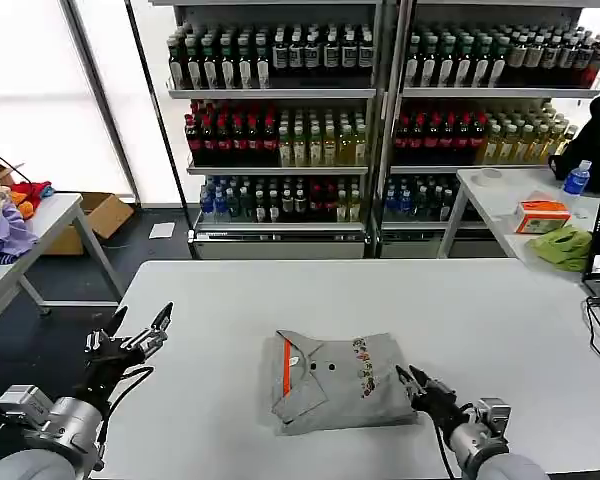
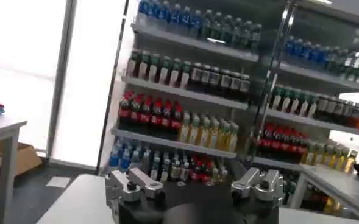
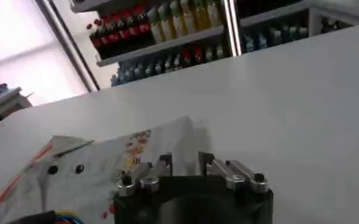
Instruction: Fold and organize the clothes.
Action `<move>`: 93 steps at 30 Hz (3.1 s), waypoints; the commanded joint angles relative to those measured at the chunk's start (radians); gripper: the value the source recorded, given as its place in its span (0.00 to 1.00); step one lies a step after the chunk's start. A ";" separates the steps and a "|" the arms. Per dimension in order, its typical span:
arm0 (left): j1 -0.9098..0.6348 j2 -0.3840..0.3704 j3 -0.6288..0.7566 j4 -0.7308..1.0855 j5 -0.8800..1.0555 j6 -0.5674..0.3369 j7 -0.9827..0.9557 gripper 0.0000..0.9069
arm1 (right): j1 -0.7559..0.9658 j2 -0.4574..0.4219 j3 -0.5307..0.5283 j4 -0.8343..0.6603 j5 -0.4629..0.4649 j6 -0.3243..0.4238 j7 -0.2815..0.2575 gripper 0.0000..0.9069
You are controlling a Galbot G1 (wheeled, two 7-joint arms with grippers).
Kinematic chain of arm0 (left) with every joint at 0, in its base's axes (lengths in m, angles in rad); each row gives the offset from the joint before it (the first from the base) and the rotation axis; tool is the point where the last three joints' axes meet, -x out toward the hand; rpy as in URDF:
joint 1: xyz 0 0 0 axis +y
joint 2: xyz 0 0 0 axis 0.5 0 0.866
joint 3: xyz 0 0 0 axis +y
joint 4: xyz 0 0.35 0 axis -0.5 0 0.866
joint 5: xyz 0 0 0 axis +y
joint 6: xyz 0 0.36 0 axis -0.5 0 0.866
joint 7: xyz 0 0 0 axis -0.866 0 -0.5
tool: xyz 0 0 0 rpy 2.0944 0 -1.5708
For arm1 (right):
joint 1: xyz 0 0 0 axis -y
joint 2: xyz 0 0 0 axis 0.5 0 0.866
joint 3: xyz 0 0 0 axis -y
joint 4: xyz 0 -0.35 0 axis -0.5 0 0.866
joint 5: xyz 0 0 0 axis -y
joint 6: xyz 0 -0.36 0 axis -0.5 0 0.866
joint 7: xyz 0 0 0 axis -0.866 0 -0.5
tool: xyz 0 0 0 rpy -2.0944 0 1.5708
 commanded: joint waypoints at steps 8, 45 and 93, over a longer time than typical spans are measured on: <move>0.047 -0.011 -0.047 -0.076 0.000 -0.001 -0.001 1.00 | 0.219 0.056 -0.322 0.056 -0.279 0.030 0.047 1.00; 0.091 -0.064 0.002 -0.125 0.071 -0.008 0.011 1.00 | -0.011 -0.012 0.275 0.033 -0.111 0.370 -0.208 1.00; 0.151 -0.164 -0.027 0.105 0.395 -0.501 0.361 1.00 | -0.141 0.154 0.382 -0.081 -0.159 0.547 -0.326 1.00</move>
